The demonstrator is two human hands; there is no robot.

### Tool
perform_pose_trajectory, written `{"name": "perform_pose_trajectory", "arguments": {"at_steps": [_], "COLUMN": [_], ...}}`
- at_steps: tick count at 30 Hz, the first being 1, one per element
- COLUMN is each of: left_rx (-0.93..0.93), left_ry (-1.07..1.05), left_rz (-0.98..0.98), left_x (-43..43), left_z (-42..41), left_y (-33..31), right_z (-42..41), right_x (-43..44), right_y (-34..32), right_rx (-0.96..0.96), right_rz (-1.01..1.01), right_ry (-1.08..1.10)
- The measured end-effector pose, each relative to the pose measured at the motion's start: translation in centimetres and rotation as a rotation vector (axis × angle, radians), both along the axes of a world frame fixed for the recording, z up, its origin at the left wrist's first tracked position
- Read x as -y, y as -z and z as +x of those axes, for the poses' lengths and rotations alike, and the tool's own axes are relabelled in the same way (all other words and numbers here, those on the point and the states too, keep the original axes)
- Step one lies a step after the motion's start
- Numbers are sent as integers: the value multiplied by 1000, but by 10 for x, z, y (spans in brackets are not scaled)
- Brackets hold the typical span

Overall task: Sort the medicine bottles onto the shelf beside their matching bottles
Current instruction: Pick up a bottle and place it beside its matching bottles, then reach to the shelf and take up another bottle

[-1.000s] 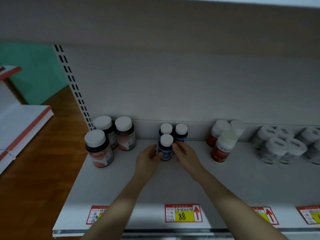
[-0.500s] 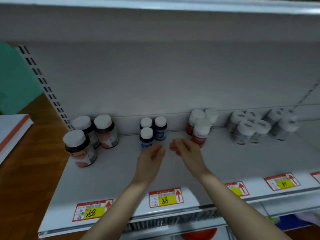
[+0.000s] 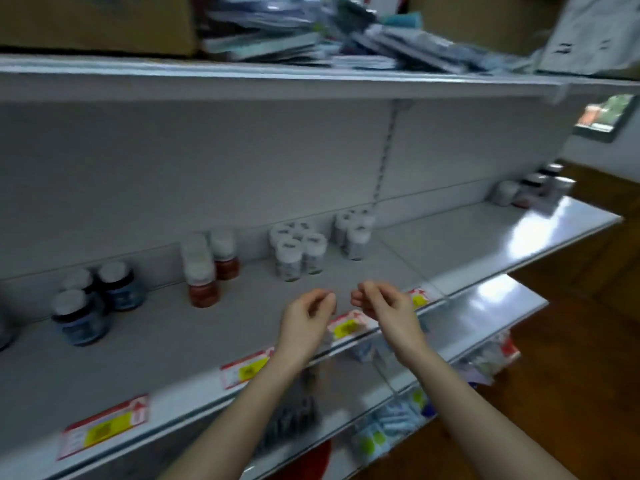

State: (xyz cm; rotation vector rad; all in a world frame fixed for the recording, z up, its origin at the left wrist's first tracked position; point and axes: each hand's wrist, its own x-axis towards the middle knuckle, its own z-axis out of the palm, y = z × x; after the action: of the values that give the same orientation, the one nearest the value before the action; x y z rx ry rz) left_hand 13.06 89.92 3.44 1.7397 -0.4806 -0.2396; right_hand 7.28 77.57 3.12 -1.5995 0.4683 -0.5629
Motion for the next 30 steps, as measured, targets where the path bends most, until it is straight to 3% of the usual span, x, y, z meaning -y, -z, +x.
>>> {"name": "perform_pose_trajectory", "arguments": {"at_steps": [15,30], "left_rx": [31,30], "left_ry": [474,625], "left_rz": [-15,26], "left_x": [266,566], "left_z": [-119,-100], "left_y": [-8,-8], "right_z": [-181,-187], "right_x": [229,499], "right_y": [0,-11], "right_rx": [59,-56], "right_rz": [47,-98], "right_ry": [450,655]}}
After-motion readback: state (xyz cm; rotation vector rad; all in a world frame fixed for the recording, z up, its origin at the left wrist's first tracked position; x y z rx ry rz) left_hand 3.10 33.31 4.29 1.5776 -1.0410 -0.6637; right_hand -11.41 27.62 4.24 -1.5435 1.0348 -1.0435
